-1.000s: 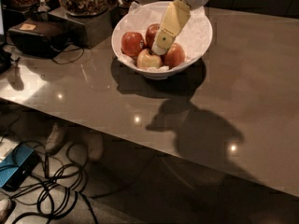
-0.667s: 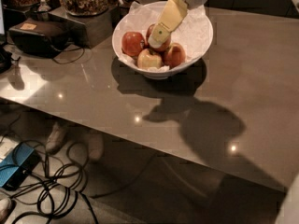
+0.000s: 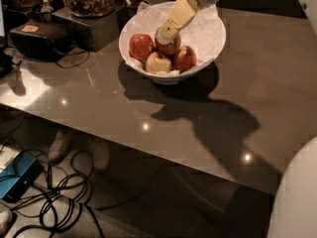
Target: Pick apple from white bowl
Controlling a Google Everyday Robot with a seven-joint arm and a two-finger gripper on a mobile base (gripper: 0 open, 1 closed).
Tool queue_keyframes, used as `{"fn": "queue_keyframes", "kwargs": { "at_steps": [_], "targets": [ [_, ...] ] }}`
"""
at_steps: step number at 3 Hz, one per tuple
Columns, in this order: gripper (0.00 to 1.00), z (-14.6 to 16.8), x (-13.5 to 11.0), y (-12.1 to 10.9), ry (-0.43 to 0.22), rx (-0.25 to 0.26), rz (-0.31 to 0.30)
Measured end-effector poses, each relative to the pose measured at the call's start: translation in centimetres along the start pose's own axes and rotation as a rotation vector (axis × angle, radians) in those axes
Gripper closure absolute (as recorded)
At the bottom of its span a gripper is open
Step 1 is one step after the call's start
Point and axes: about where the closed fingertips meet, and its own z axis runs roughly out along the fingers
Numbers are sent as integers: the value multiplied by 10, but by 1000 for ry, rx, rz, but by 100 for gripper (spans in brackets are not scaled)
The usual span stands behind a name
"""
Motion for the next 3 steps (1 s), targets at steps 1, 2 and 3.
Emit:
{"fn": "queue_keyframes", "kwargs": {
  "at_steps": [1, 2, 3],
  "targets": [
    [0, 3, -2, -2, -37, -1, 12],
    [0, 18, -16, -7, -73, -15, 59],
    [0, 33, -26, -19, -75, -13, 107]
  ]
}}
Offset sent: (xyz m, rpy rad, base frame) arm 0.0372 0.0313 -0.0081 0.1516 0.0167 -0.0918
